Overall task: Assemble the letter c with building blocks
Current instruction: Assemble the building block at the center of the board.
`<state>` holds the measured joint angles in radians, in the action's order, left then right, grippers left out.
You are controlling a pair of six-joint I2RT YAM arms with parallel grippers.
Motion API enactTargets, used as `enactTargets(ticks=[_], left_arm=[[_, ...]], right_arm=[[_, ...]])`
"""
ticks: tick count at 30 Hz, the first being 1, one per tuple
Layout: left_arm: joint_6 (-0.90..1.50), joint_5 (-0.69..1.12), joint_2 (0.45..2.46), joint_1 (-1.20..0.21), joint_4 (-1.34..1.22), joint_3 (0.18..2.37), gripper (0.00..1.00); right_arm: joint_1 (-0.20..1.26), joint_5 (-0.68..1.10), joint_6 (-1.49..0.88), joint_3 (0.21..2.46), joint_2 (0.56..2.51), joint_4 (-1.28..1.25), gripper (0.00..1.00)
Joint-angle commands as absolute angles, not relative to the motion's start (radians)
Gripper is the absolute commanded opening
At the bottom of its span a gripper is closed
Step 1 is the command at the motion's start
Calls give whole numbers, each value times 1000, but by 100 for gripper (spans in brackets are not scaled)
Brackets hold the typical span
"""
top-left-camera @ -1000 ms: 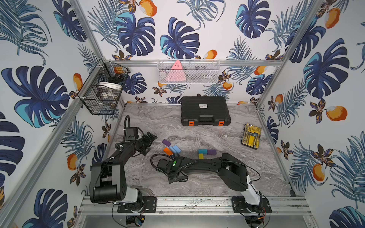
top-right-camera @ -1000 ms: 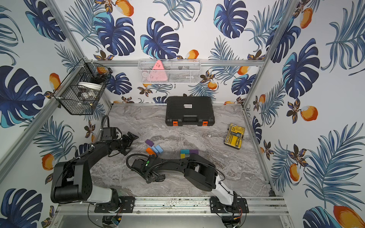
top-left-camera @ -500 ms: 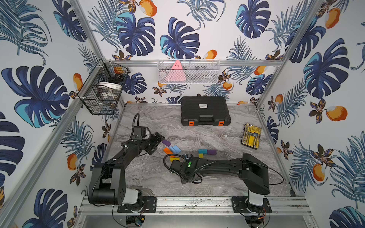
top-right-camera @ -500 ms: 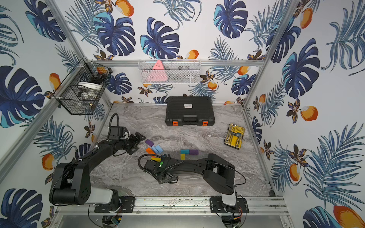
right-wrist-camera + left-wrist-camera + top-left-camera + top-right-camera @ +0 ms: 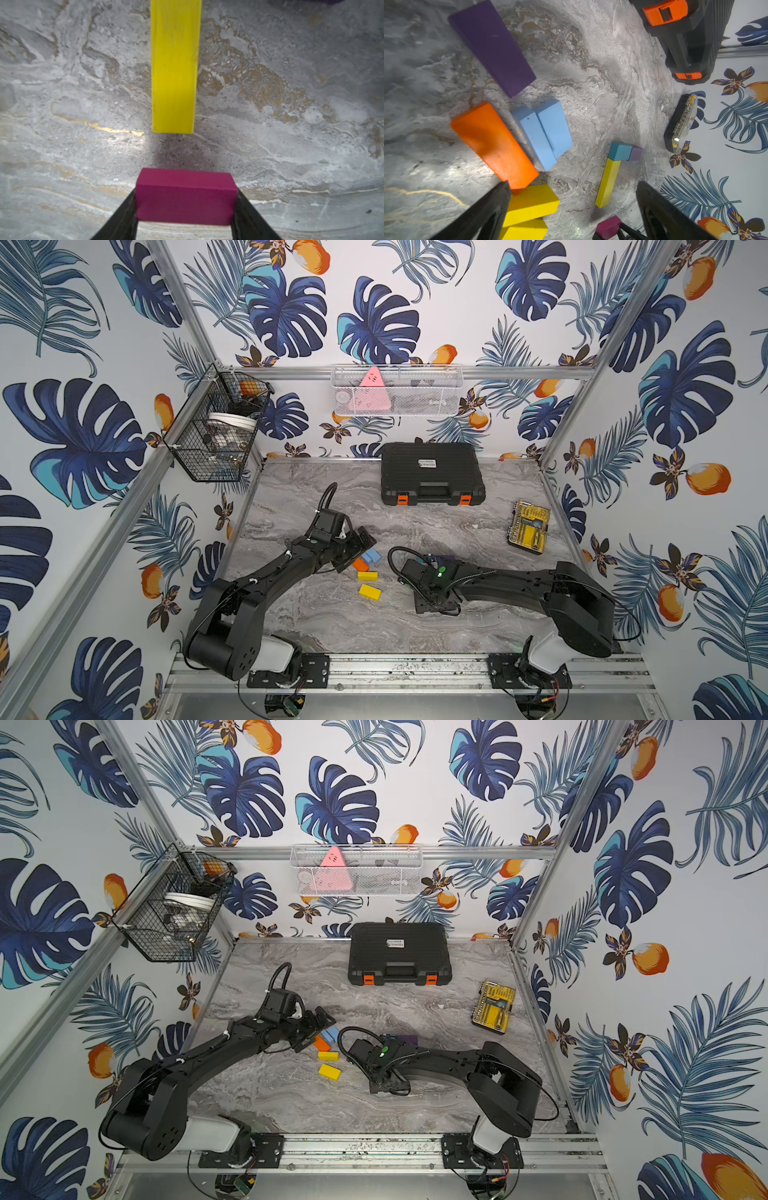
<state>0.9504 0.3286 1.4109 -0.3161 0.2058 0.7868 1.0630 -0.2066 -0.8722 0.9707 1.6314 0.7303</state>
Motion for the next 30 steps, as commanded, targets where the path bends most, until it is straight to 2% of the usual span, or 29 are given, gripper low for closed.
enactTargets(ticks=[1,10,30], left_arm=[[980,266,1427,-355,201,816,99],[990,239,1475,-431,198,869,99],[979,247,1511,-439,187,888,99]], right_arm=[[1049,-183,-848,948,1621,683,58],[1011,-170,-827,916,1643,631,61],[1003,-195,-831,931,1694,629,64]])
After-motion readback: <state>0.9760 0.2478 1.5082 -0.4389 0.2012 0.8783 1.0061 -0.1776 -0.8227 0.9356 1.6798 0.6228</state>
